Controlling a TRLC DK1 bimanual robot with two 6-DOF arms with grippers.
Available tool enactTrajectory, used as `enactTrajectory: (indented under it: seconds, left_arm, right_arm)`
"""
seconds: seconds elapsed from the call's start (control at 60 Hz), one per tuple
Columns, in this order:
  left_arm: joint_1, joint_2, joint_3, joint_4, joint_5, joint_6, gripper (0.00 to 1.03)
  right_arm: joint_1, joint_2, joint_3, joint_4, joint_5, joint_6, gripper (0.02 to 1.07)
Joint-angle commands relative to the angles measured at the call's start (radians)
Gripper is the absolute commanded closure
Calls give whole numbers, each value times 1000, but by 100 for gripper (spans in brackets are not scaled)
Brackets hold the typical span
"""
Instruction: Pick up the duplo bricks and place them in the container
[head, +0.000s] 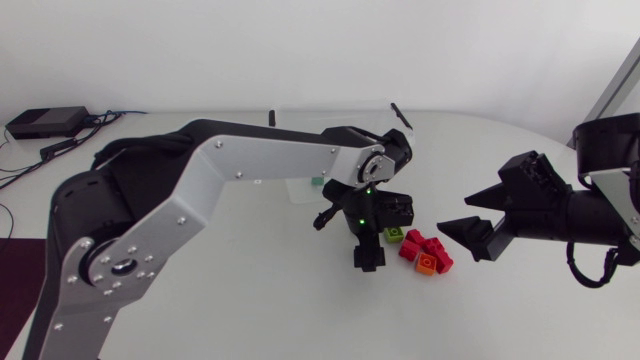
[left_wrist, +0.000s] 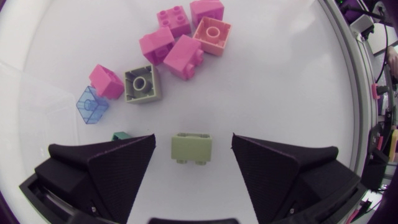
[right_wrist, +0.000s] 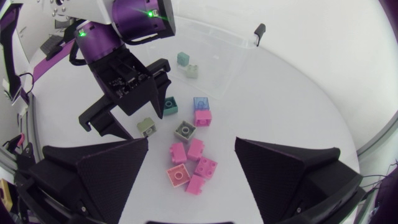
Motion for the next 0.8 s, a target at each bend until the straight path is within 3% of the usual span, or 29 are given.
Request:
enactTrajectory:
  seconds: [0.0, 0.083, 0.183, 0.317, 0.783]
  left_arm:
    - [8, 36, 27, -30, -7, 39, 26]
    - [9, 38, 27, -49, -7, 42, 41]
    - [14, 45, 26, -62, -7, 45, 52]
    - [14, 50, 7, -59, -2, 50, 79]
    - [38, -86, -129, 28, 47, 42, 81]
  right_arm:
    - [-31, -8, -31, -15, -11, -32, 6]
    - [-64, -8, -51, -14, -25, -43, 6]
    - [-77, 4, -85, 1, -23, -53, 6]
    - [-77, 21, -137, 29, -10, -47, 7]
    - [-47, 216, -125, 93, 165, 5, 13]
